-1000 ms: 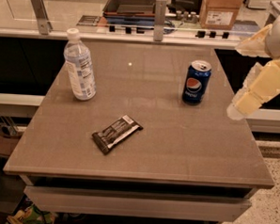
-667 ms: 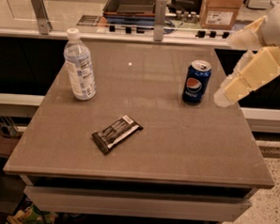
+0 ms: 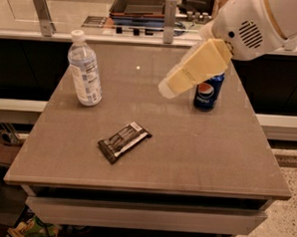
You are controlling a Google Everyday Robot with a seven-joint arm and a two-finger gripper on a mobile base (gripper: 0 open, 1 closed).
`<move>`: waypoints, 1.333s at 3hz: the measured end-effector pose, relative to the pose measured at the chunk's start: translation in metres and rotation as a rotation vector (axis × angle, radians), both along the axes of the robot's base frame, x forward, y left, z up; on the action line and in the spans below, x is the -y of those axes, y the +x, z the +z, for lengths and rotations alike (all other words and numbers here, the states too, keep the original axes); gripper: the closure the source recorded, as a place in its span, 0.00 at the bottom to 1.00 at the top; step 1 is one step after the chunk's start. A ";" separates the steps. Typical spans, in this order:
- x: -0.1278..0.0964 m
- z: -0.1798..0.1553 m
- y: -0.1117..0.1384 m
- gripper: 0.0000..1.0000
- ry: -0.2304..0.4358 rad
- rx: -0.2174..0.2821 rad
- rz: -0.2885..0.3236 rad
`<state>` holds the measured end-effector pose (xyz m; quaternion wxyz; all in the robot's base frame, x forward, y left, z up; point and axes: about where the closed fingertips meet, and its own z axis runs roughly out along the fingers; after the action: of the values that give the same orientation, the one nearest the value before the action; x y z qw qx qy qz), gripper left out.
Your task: Move blue plastic bottle near rxbar chocolate
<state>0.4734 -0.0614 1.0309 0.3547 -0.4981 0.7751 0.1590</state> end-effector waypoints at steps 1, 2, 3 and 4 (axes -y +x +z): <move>-0.001 0.002 -0.001 0.00 0.000 0.003 -0.006; -0.001 0.002 -0.001 0.00 0.000 0.004 -0.005; -0.017 -0.013 -0.011 0.00 0.042 -0.045 -0.038; -0.056 -0.038 -0.025 0.00 0.115 -0.134 -0.040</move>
Offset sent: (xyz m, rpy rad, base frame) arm -0.0092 0.0048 0.0041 -0.0559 -0.0237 -0.0173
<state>0.4487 -0.0054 0.9927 0.3333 -0.4495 0.7965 0.2292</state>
